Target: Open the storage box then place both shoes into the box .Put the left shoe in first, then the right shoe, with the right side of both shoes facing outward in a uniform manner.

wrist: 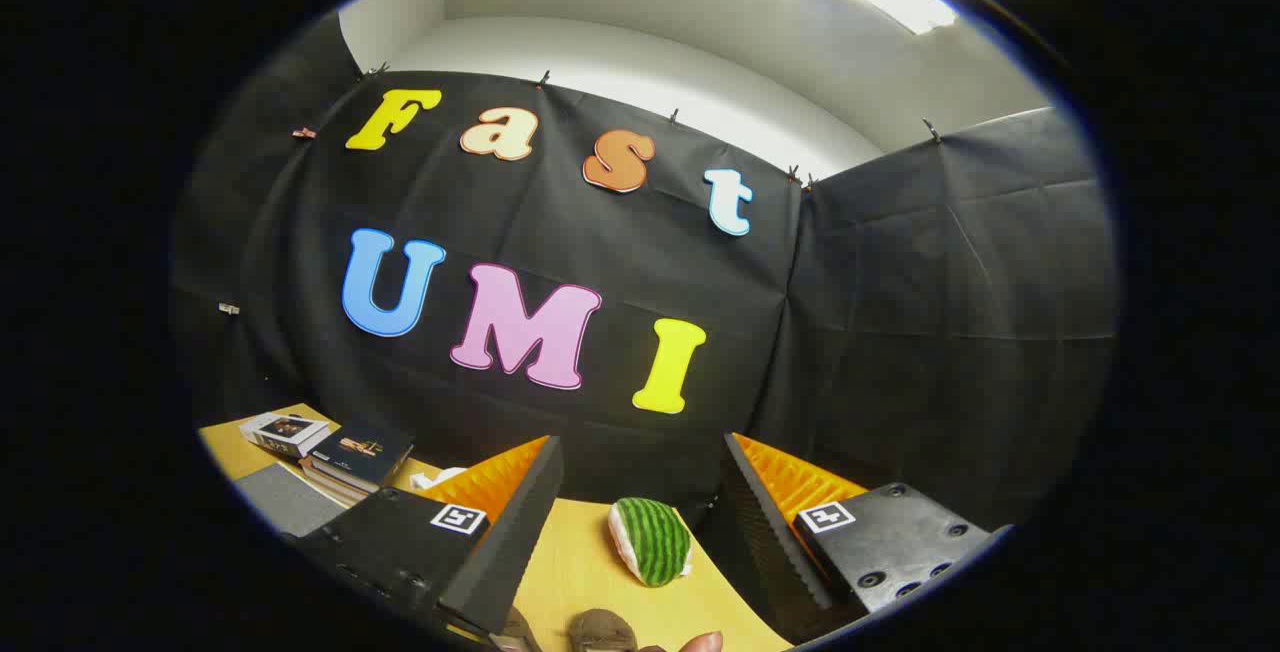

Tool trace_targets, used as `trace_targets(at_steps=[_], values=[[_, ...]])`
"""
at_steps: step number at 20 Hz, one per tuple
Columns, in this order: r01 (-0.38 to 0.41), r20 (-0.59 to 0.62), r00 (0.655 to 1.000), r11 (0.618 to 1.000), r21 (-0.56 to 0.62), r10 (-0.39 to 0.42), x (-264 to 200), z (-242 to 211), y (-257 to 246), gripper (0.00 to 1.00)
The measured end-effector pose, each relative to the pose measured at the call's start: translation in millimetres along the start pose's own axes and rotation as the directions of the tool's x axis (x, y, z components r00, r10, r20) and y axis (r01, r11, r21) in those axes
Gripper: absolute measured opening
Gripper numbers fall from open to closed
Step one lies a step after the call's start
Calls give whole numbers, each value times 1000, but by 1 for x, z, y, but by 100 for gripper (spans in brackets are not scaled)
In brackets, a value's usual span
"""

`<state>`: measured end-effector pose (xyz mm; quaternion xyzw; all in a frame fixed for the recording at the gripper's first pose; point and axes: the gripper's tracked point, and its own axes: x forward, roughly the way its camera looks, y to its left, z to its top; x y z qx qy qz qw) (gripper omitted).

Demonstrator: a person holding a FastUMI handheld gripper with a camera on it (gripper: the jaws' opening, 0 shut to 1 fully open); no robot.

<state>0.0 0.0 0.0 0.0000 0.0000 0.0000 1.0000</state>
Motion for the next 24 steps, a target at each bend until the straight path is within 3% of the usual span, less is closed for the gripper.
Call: trace_targets(at_steps=[20, 24], values=[[-93, -11, 996, 996, -13, 93, -11, -2, 28, 97], [-190, -64, 979, 981, 42, 192, -16, -16, 51, 97]])
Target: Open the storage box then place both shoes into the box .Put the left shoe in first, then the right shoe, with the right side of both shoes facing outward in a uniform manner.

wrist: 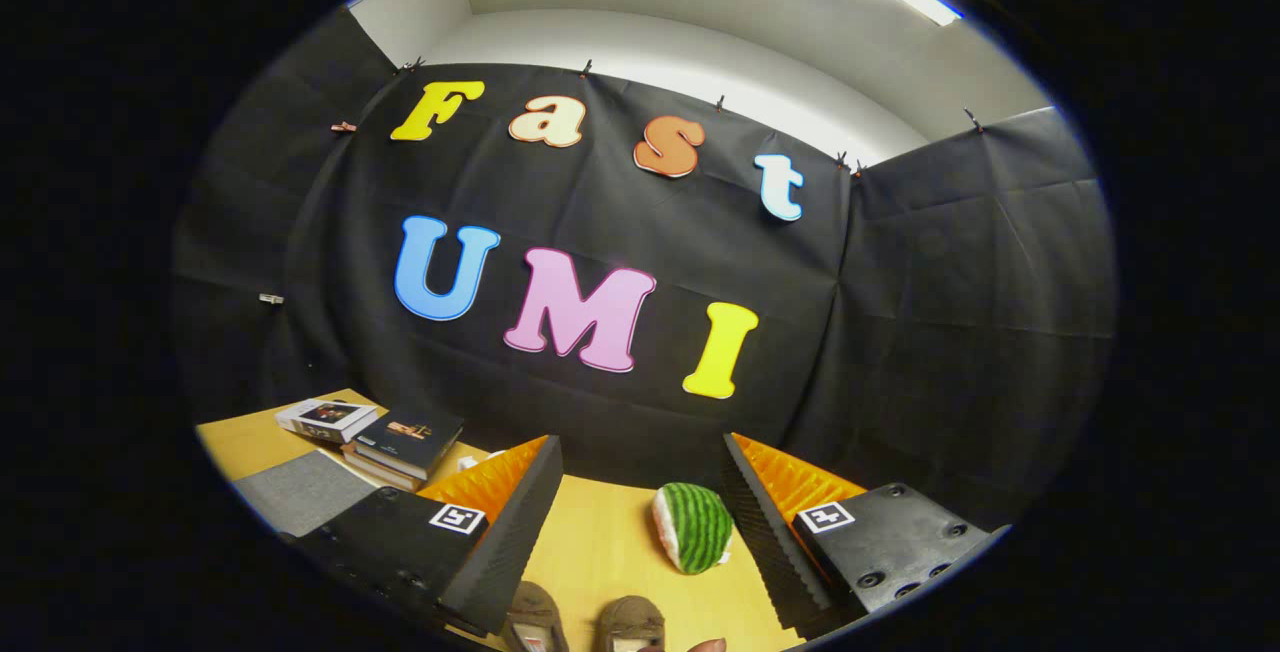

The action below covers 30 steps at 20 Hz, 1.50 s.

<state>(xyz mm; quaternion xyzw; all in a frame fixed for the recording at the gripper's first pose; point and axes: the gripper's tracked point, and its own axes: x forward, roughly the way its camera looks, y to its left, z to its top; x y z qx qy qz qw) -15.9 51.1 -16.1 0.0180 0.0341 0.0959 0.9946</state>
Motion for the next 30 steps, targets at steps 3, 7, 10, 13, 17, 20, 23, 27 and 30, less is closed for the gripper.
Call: trace_targets(at_steps=[3, 7, 10, 13, 17, 20, 23, 27, 30], values=[[-147, -56, 986, 982, 123, 154, -1, -15, 36, 97], [-294, -108, 933, 902, 317, 342, 0, -39, 77, 97], [-366, -176, 859, 816, 447, 481, -3, -72, 110, 99], [-391, -203, 775, 707, 589, 598, -6, -104, 141, 98], [-373, -234, 605, 530, 762, 761, -27, -154, 183, 98], [-311, -245, 493, 433, 846, 834, -35, -189, 200, 98], [-216, -208, 404, 315, 924, 890, -47, -212, 225, 98], [-119, -143, 349, 195, 974, 926, -52, -238, 245, 98], [-14, -99, 330, 110, 994, 939, -55, -250, 259, 98]])
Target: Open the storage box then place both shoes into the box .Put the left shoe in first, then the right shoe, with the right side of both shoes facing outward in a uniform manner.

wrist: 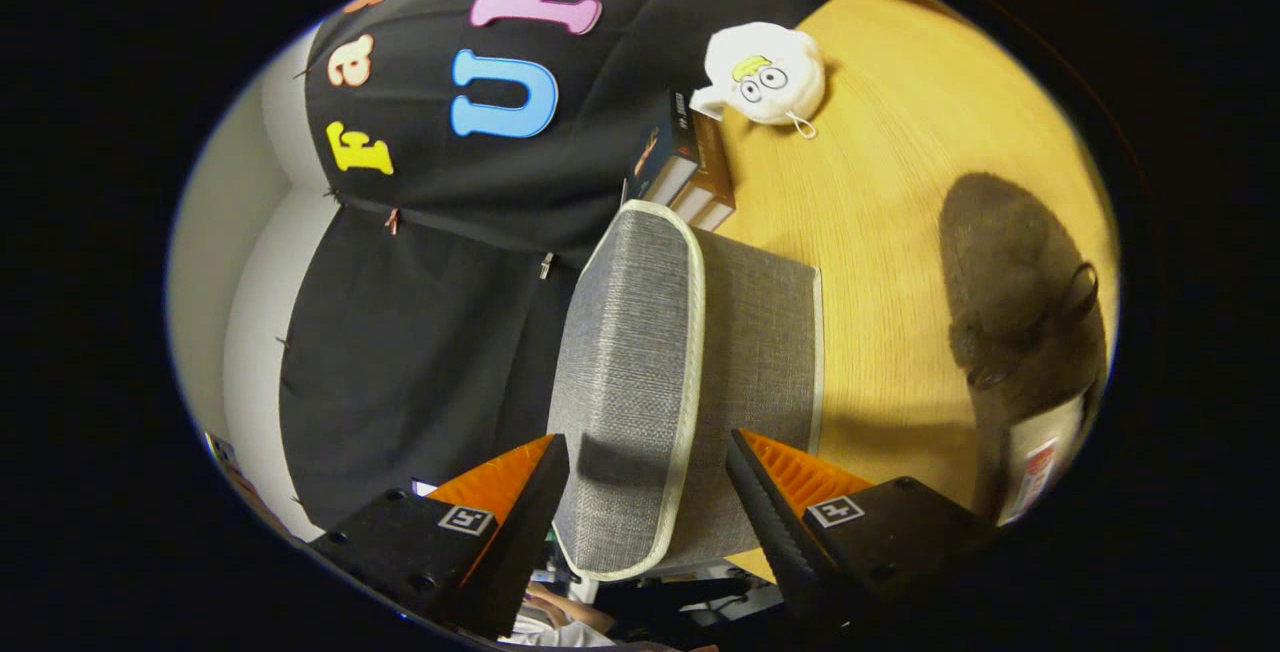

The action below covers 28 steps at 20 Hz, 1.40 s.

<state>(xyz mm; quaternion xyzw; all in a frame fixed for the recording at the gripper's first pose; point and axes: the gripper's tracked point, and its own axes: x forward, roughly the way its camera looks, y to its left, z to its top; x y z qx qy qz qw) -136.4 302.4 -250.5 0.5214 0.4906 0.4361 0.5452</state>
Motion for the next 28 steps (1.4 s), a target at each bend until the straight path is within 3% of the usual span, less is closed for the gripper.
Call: trace_targets(at_steps=[3, 4, 5, 8, 10, 12, 17, 28], values=[[-90, -30, 995, 983, 160, 96, 4, -10, 11, 95], [-115, -37, 992, 977, 178, 123, 4, -10, 13, 70], [-130, -42, 989, 975, 182, 140, 1, -12, 15, 70], [-116, -19, 993, 982, 147, 120, -6, -8, 10, 18], [-141, 14, 990, 980, 141, 140, -17, 4, 20, 10], [-144, 28, 989, 985, 98, 142, -24, 7, 35, 5], [-174, 61, 983, 985, -7, 174, -23, 26, 92, 5], [-228, 44, 971, 962, -153, 237, 42, 18, 205, 7]])
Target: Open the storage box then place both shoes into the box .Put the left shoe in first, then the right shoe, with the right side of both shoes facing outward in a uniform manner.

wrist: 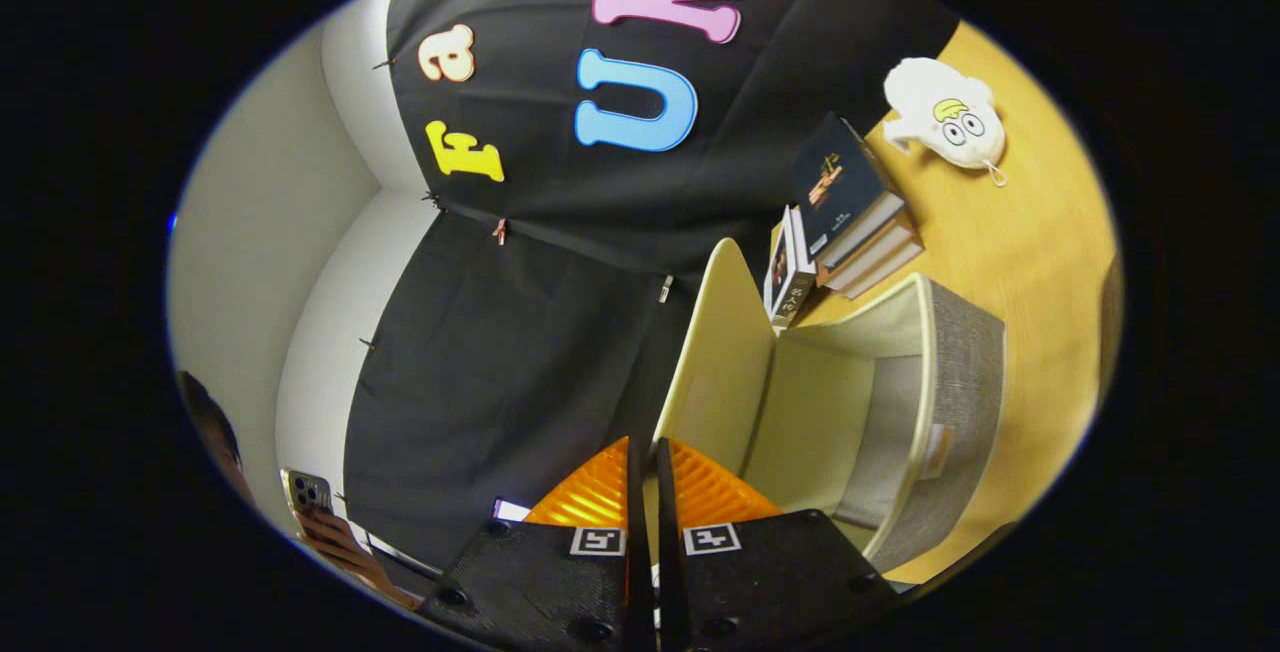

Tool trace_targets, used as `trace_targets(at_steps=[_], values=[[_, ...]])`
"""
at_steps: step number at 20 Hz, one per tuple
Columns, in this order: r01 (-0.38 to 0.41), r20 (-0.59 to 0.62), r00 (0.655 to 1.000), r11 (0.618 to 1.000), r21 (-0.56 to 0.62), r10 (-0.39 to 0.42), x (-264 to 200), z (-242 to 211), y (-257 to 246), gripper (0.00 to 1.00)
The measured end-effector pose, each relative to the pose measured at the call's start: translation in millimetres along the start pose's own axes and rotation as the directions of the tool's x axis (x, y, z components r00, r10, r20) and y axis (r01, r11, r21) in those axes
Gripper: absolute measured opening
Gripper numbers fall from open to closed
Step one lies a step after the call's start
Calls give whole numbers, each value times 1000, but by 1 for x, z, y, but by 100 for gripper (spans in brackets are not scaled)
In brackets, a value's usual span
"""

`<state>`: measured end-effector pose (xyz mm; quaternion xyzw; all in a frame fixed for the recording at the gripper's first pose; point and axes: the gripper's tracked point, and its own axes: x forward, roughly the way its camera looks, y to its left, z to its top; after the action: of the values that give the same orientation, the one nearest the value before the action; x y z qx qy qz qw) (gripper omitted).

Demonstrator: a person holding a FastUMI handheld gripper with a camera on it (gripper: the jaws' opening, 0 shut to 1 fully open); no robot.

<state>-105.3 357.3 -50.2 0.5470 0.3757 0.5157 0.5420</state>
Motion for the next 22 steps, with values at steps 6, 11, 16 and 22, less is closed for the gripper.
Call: trace_targets(at_steps=[6, 11, 16, 22], values=[[2, -51, 999, 986, -168, -11, 63, -26, 42, 8], [19, -108, 993, 977, -211, -42, 108, -56, 46, 8], [32, -135, 989, 972, -233, -65, 121, -71, 48, 9], [29, -177, 982, 973, -227, -70, 129, -88, 49, 72]])
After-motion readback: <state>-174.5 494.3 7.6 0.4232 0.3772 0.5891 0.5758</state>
